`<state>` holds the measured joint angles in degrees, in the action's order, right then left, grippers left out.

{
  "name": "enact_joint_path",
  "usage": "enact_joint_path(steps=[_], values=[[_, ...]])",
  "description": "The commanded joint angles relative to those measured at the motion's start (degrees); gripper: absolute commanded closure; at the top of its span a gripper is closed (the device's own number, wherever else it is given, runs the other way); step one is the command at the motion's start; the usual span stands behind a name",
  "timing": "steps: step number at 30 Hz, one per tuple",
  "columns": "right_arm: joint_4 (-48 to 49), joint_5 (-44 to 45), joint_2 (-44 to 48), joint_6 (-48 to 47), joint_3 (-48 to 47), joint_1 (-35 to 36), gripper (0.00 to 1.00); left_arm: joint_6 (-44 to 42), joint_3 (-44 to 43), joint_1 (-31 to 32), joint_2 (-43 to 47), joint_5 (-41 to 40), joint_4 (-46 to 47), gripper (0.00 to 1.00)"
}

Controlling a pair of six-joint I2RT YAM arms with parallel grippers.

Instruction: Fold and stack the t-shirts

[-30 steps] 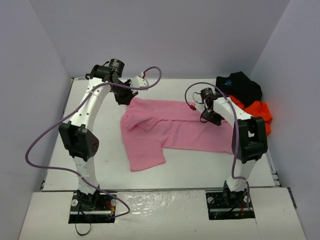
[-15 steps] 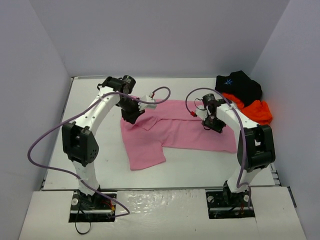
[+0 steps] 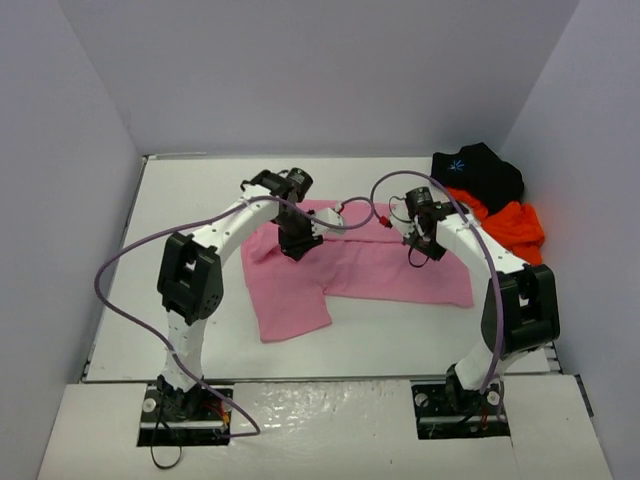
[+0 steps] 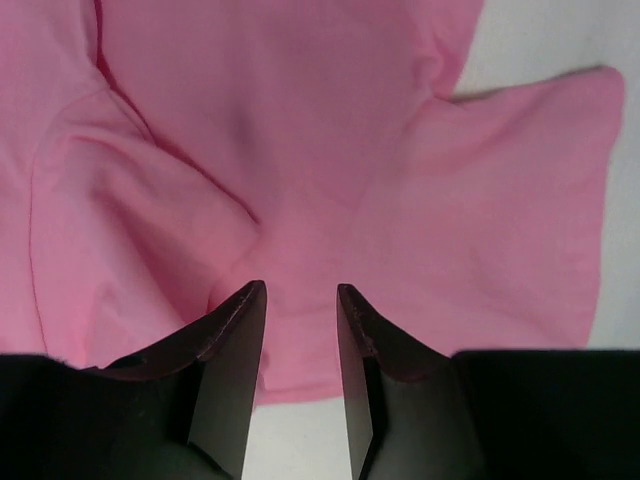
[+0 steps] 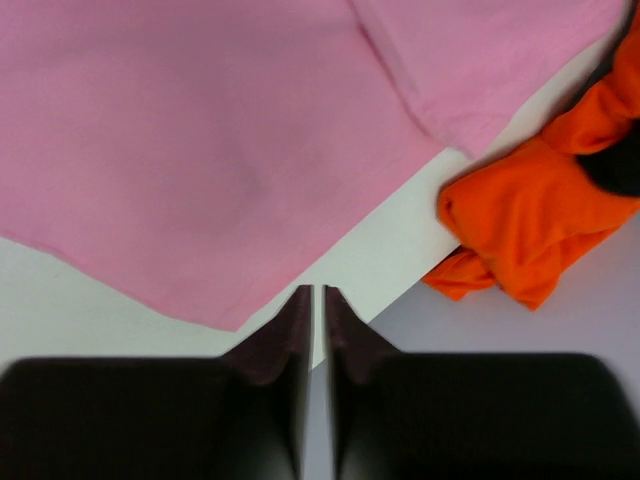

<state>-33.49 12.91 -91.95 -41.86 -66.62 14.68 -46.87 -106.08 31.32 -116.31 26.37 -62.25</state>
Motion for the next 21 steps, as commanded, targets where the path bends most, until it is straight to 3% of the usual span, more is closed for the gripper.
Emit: enact_joint_path(steps=[1, 5, 14, 21], values=[[0.0, 4.3, -1.2, 2.2, 3.1, -0.6, 1.0, 2.5, -3.4, 1.7, -3.6, -1.9, 6.5, 0.71], [1.6, 4.8, 0.0, 4.6, 2.3, -4.3, 0.94, 3.3, -6.1, 2.1, -7.2, -3.0, 7.6, 0.72], [6.0, 7.4, 5.7, 10.5, 2.9, -7.2, 0.93, 3.7, -5.1, 2.1, -9.3, -8.2, 11.1, 0.7], [4.7, 5.3, 7.6, 9.7, 6.5, -7.1, 1.0, 3.2, -4.0, 2.1, -9.4, -9.4, 11.8, 0.71]])
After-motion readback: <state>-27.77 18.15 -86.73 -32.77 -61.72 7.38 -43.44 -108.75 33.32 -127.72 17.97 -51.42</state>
